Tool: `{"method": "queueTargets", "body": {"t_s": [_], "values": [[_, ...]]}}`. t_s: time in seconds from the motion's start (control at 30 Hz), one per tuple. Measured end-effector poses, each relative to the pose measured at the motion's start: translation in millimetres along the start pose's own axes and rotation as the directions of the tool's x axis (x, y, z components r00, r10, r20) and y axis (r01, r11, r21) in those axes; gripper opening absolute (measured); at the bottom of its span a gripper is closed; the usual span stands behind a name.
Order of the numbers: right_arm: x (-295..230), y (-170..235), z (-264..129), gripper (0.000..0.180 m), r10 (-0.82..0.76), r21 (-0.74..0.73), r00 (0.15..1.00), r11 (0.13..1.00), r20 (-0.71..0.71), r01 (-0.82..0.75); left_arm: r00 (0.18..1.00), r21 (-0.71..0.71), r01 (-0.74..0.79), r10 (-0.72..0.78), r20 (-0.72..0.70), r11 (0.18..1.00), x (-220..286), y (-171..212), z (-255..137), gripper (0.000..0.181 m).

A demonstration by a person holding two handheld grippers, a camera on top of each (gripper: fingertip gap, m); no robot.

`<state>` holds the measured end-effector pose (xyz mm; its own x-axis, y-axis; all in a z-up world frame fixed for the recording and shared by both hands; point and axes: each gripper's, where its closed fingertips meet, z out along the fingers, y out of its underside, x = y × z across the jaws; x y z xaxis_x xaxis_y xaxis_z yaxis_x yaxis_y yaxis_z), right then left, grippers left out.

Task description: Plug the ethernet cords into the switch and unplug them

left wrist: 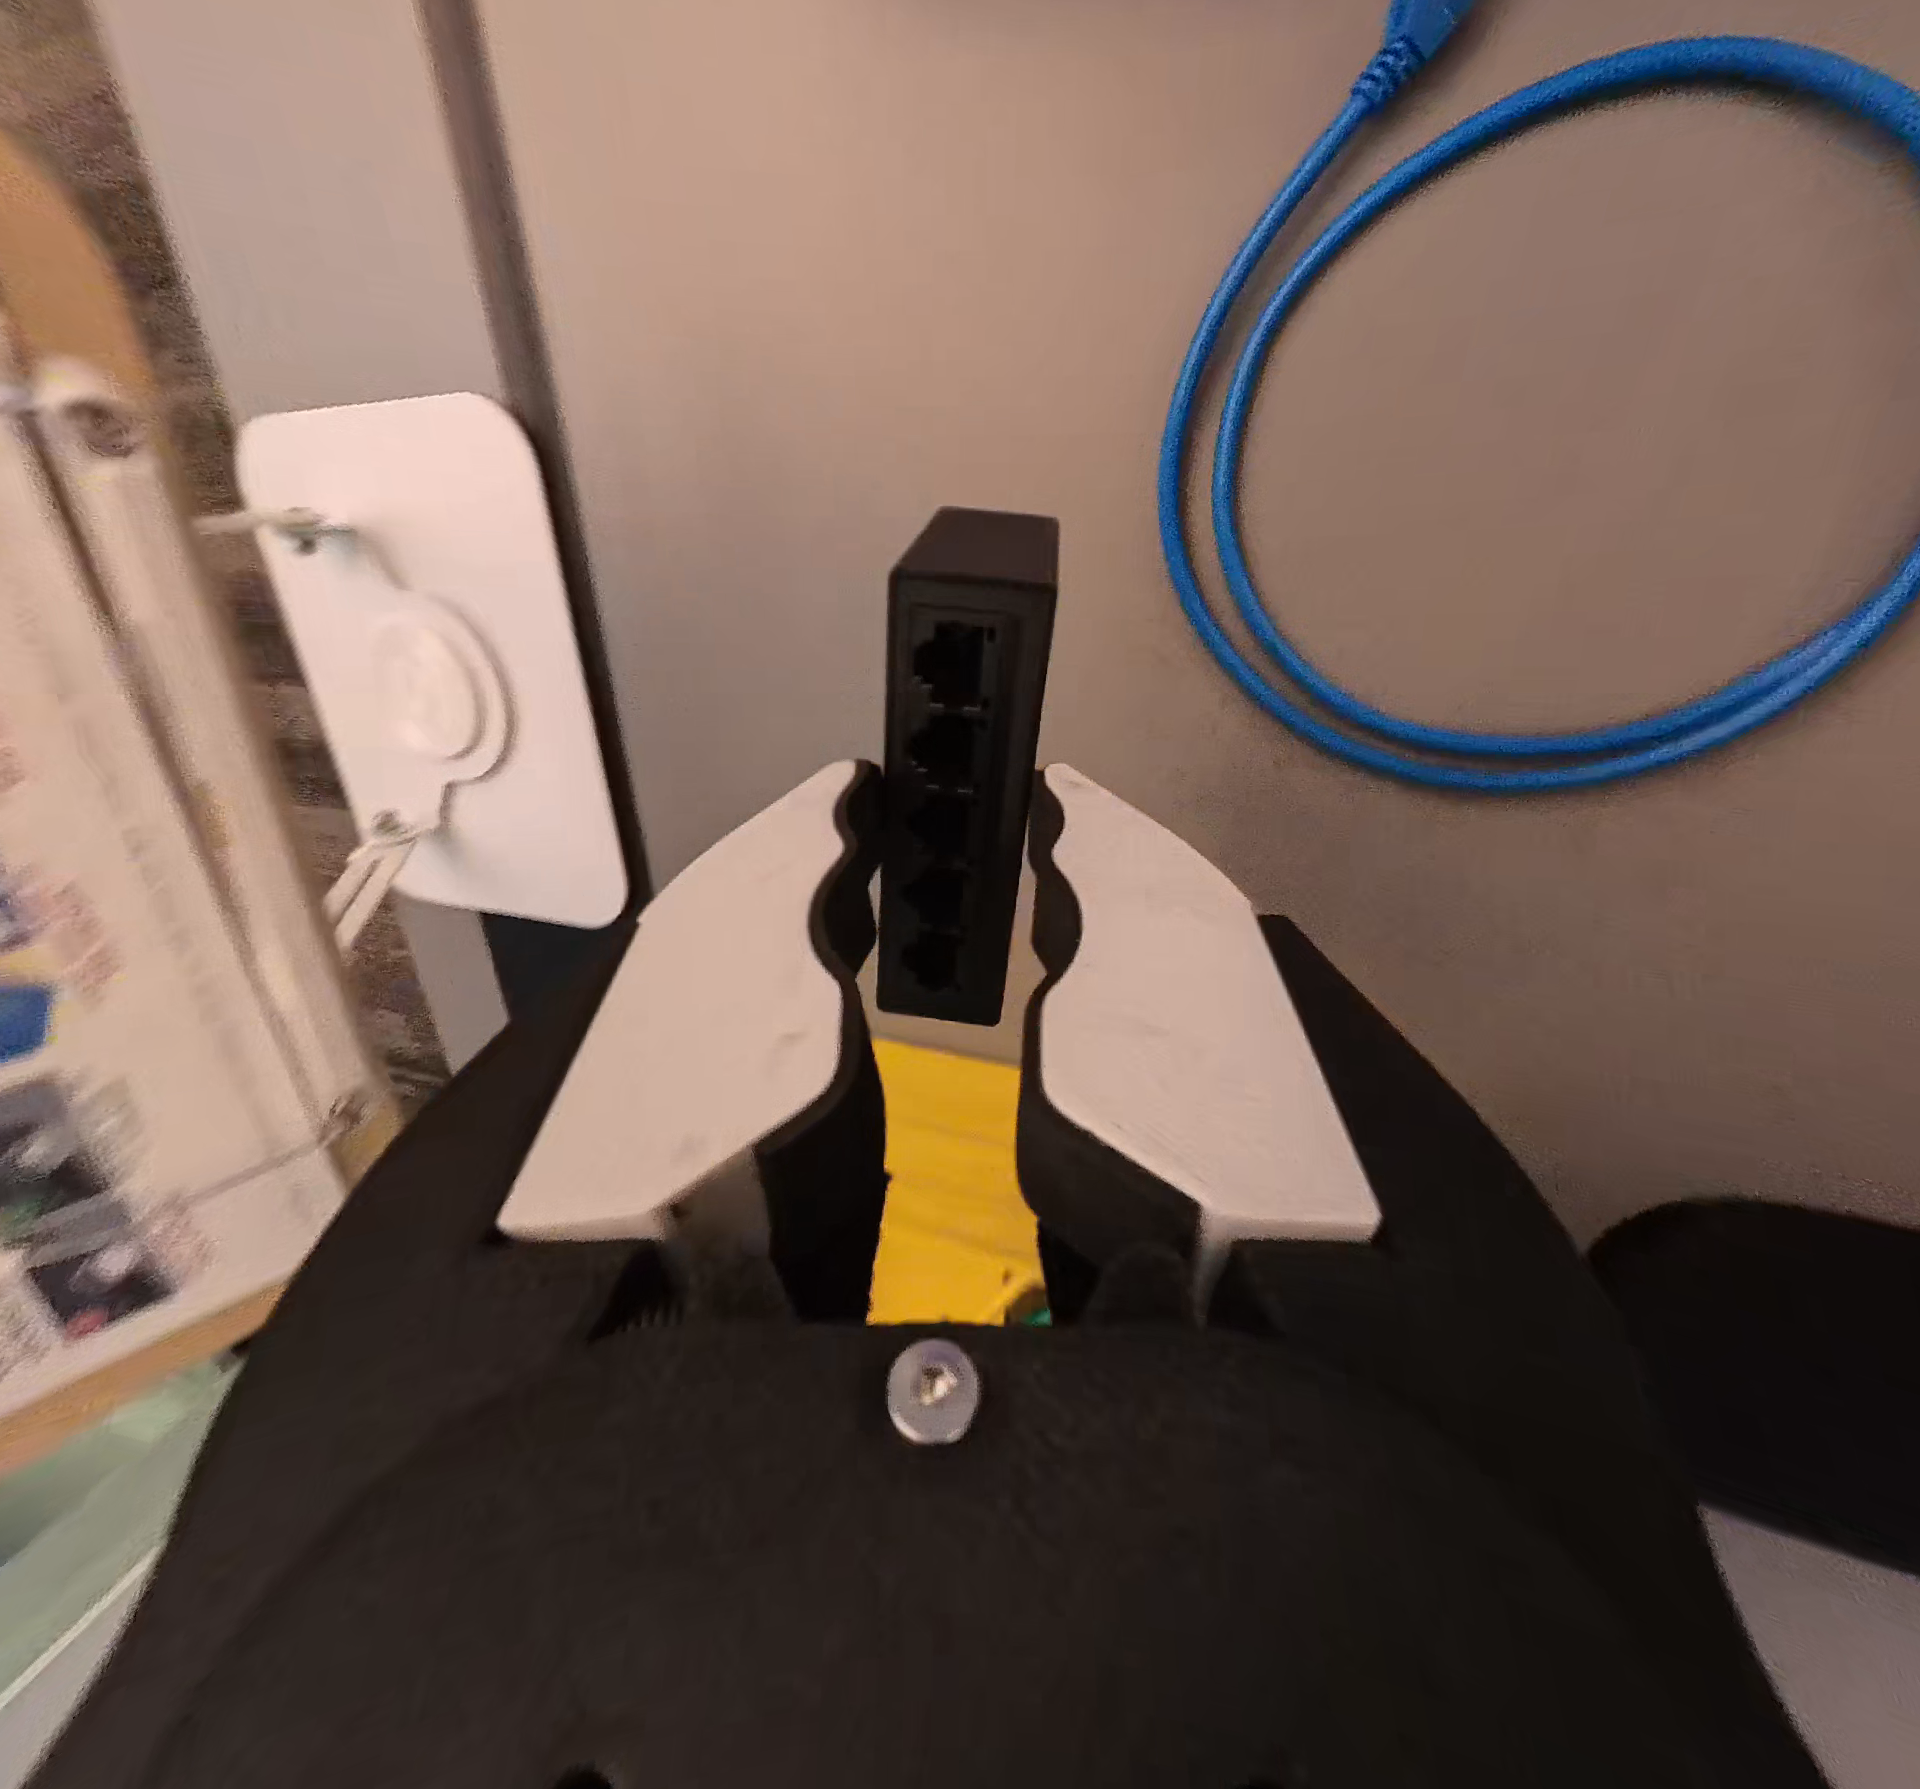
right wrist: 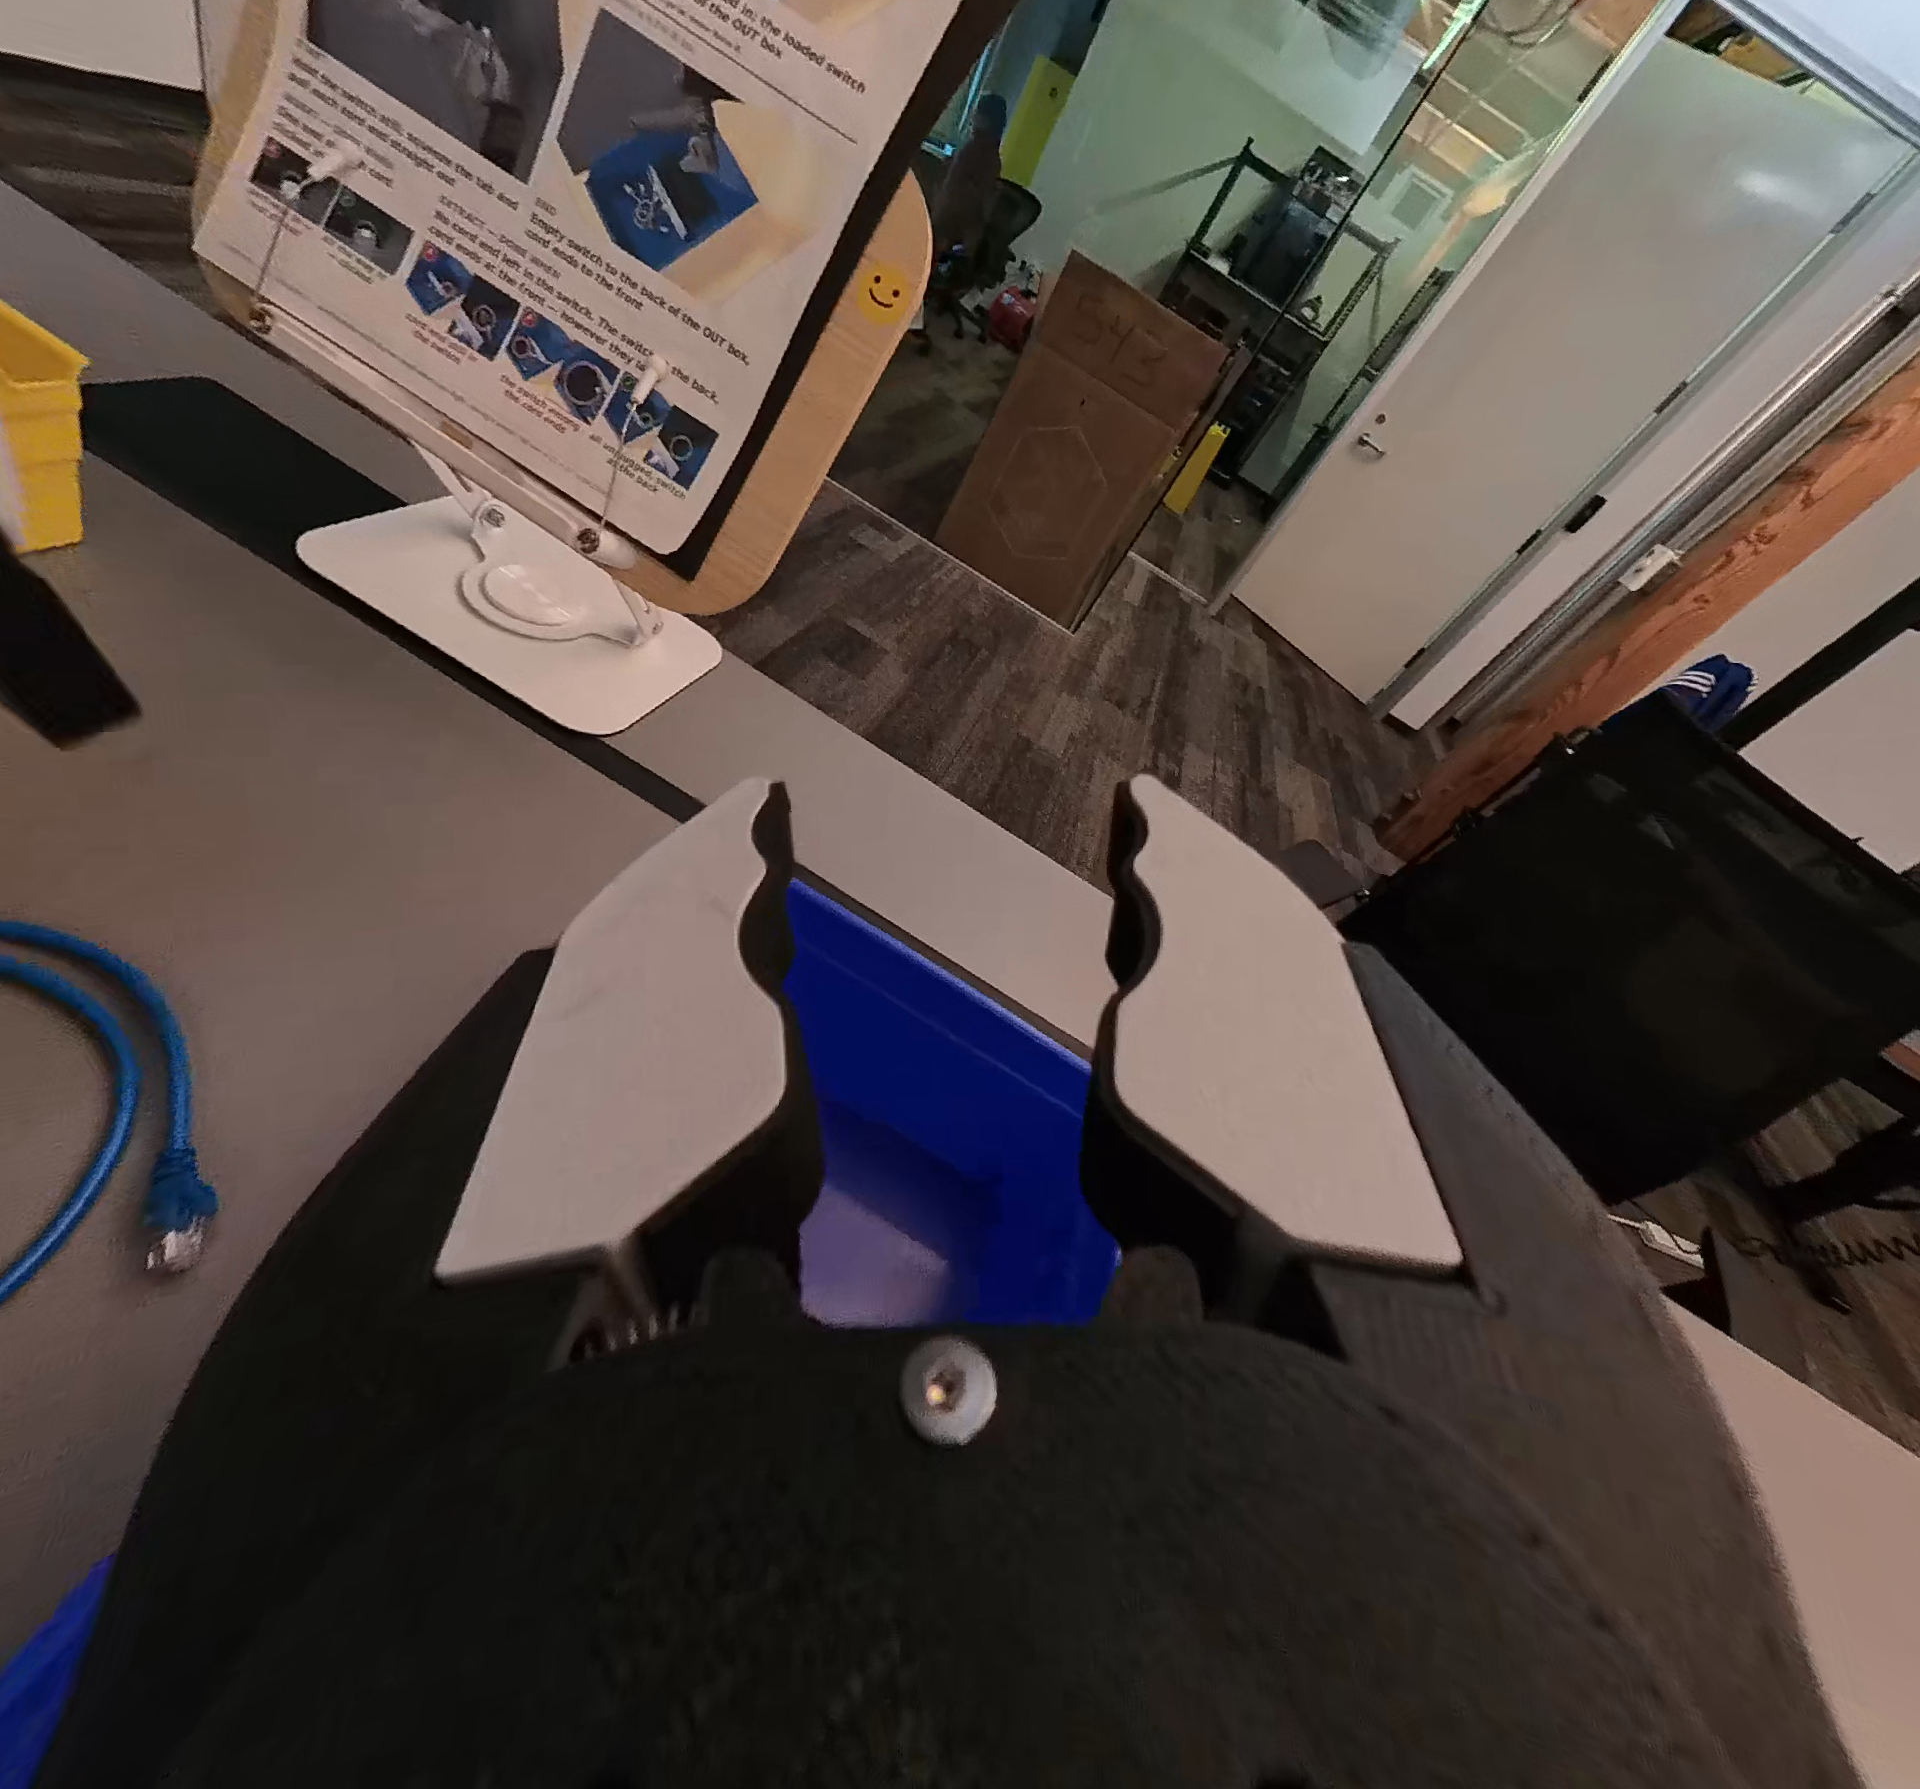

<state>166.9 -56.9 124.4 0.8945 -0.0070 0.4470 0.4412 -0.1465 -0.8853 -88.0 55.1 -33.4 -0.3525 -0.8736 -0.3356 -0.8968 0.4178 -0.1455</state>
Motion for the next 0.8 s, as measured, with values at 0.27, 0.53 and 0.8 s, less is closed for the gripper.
{"method": "queueTargets", "body": {"t_s": [0.27, 0.53, 0.8], "values": [[14, 8, -19, 0.059, 0.037, 0.025, 0.999, 0.999, 0.027, -0.038, 0.994, -0.179, 0.039, -0.057, -0.096, 0.983, 2, 5, 72, 0.026], [25, 23, -24, 0.059, 0.084, 0.012, 0.995, 0.996, 0.045, -0.085, 0.981, -0.176, 0.086, -0.114, -0.158, 0.981, 5, 7, 95, 0.026], [27, 19, -29, 0.059, 0.099, 0.047, 0.994, 0.994, 0.053, -0.102, 0.971, -0.052, 0.222, -0.226, -0.076, 0.974, -11, 1, 88, 0.039]]}}
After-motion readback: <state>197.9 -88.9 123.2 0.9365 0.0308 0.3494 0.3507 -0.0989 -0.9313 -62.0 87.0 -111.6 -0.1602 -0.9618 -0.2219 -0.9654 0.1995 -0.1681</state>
